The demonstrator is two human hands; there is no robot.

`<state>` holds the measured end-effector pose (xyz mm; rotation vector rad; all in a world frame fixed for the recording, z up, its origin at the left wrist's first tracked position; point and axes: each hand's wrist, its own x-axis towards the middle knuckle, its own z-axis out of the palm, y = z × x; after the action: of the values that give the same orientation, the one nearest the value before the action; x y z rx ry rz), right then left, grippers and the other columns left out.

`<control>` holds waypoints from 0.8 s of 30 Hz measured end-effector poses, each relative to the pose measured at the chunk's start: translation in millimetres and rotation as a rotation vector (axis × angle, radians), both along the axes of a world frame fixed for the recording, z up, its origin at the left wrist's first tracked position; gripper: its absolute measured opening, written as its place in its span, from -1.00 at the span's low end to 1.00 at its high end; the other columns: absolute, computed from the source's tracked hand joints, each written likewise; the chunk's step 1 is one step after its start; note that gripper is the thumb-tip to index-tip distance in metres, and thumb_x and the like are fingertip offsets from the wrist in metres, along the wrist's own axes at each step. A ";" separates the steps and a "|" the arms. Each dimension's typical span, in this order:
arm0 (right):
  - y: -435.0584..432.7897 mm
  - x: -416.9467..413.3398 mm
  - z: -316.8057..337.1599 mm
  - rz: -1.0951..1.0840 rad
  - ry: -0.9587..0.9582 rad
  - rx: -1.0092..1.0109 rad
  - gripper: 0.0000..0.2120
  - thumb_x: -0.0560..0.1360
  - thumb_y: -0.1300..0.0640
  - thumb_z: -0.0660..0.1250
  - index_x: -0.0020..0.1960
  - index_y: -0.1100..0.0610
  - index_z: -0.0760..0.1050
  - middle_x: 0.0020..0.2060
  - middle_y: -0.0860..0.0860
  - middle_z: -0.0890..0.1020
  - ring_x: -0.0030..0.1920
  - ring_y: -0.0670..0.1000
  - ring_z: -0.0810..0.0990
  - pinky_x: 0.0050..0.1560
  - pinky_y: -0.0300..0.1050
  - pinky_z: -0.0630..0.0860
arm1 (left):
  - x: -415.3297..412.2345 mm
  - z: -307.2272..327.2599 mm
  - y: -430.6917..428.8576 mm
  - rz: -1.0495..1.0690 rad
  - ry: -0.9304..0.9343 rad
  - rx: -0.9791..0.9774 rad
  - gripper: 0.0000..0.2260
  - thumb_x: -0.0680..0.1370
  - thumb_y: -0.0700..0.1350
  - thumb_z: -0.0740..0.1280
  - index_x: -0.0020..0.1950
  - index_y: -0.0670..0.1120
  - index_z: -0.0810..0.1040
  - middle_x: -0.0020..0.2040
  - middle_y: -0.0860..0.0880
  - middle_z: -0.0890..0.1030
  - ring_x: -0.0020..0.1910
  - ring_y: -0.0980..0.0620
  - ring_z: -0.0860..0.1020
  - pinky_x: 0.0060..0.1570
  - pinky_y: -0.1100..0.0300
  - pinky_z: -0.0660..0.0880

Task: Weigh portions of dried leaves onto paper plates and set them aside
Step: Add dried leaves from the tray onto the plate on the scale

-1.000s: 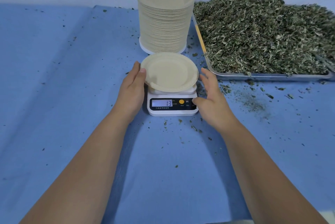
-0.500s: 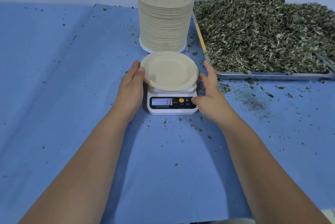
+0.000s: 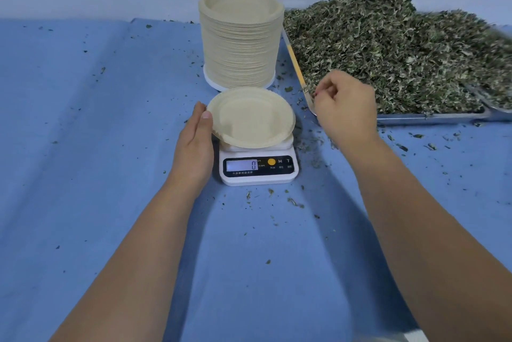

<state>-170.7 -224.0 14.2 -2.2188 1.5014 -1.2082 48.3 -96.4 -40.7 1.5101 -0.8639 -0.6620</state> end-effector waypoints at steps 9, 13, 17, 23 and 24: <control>-41.0 -0.6 -24.4 0.041 0.663 0.216 -0.52 0.66 -0.27 -0.08 -0.01 0.11 0.37 -0.14 0.10 0.47 -0.11 0.20 0.48 -0.11 0.07 0.46 | 3.3 -2.0 -3.6 -0.034 0.049 -0.002 -0.49 0.66 0.16 0.11 0.59 0.04 0.23 0.55 0.18 0.26 0.46 0.30 0.24 0.45 0.27 0.16; -44.8 -1.7 -17.5 -0.054 0.596 0.055 -0.47 0.63 -0.28 -0.01 0.15 0.12 0.49 0.01 0.18 0.57 0.10 0.27 0.52 0.03 0.20 0.45 | 3.8 -2.0 -4.4 -0.031 0.062 -0.005 -0.46 0.63 0.18 0.11 0.59 0.04 0.23 0.55 0.18 0.27 0.46 0.30 0.25 0.46 0.23 0.17; -48.9 0.1 -18.2 -0.018 0.742 0.259 -0.29 0.58 -0.40 -0.16 0.24 0.09 0.50 0.14 0.21 0.53 0.25 0.30 0.44 0.17 0.26 0.40 | 5.2 -2.3 -5.0 -0.015 0.072 -0.009 -0.43 0.60 0.21 0.12 0.59 0.05 0.24 0.54 0.21 0.27 0.46 0.30 0.24 0.48 0.20 0.16; -64.0 1.9 -14.2 0.046 0.555 0.287 -0.47 0.62 -0.29 0.11 -0.23 0.15 0.40 -0.40 0.08 0.48 -0.36 0.13 0.46 -0.38 -0.10 0.32 | 2.5 -2.2 -3.6 -0.009 0.077 -0.008 -0.47 0.63 0.17 0.11 0.59 0.05 0.23 0.54 0.20 0.27 0.45 0.30 0.26 0.50 0.18 0.17; -67.6 1.6 -10.0 0.045 0.532 0.284 -0.48 0.61 -0.26 0.16 -0.24 0.16 0.43 -0.42 0.08 0.48 -0.39 0.12 0.44 -0.40 -0.13 0.30 | 2.2 -2.6 -3.8 -0.009 0.063 -0.008 -0.49 0.65 0.16 0.11 0.59 0.05 0.22 0.54 0.21 0.27 0.42 0.33 0.26 0.46 0.26 0.18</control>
<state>-169.2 -291.6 4.2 -2.4601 1.6543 -0.3612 50.5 -100.3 -43.3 1.4714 -0.8250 -0.7075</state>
